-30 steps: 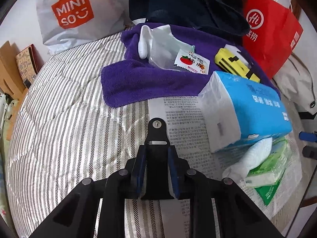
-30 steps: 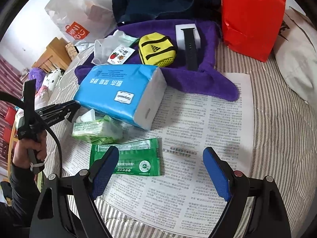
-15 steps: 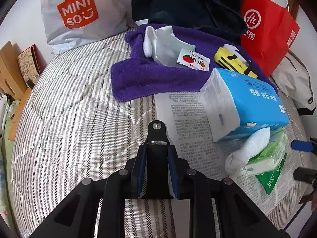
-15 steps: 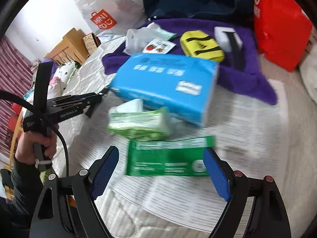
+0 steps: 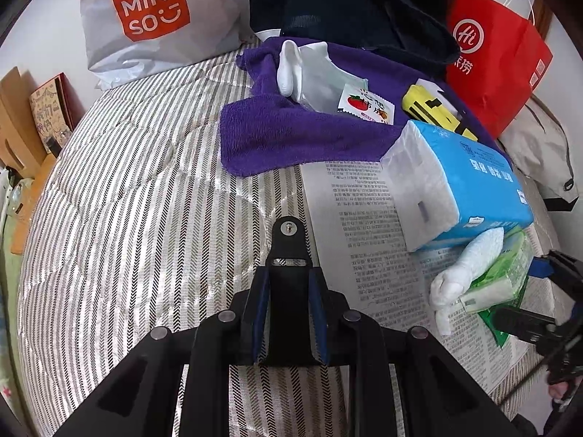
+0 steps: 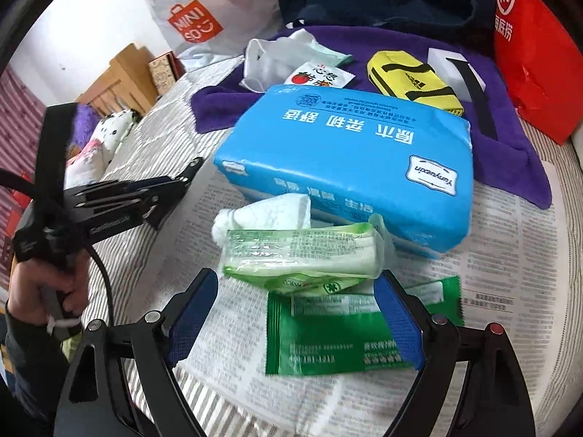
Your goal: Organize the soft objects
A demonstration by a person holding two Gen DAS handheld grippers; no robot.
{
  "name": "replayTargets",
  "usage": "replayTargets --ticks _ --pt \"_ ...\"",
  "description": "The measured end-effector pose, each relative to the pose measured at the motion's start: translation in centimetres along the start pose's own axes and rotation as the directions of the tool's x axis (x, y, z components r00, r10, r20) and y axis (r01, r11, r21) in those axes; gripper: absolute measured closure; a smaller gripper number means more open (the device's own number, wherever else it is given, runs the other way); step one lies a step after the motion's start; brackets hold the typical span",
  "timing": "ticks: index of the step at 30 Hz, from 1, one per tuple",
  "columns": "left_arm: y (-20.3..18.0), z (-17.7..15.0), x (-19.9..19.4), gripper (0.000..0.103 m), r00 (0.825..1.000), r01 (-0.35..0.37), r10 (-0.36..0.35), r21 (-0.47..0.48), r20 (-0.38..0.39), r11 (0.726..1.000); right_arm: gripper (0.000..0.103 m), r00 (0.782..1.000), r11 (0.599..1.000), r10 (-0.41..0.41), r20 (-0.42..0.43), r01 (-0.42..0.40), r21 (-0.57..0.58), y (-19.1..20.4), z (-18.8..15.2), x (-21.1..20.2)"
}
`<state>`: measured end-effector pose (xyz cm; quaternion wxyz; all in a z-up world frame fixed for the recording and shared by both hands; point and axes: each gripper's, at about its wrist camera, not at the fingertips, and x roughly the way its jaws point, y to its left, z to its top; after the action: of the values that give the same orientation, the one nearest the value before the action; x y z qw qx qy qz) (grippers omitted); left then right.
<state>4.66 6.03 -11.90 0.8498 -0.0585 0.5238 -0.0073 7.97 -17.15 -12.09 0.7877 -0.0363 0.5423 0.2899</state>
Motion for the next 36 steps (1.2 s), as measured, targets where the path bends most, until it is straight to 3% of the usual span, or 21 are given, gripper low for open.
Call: replayTargets --ticks 8,15,24,36 --pt "0.0 0.0 0.0 0.080 1.000 0.002 -0.002 0.020 0.000 1.000 0.023 0.999 1.000 0.010 0.030 -0.011 0.023 -0.6 0.2 1.0" --pt "-0.9 0.1 0.3 0.081 0.999 -0.053 0.053 0.091 0.002 0.994 0.023 0.999 1.000 0.000 0.032 -0.001 0.018 -1.4 -0.5 -0.7" --pt "-0.4 0.6 -1.1 0.082 0.999 -0.028 0.027 0.039 0.023 0.999 0.023 0.996 1.000 -0.005 0.089 0.004 0.014 -2.6 -0.5 -4.1" --pt "-1.5 3.0 -3.3 0.081 0.997 -0.009 0.005 0.060 0.080 0.998 0.023 0.991 1.000 -0.009 0.135 0.007 0.016 -4.6 0.8 -7.0"
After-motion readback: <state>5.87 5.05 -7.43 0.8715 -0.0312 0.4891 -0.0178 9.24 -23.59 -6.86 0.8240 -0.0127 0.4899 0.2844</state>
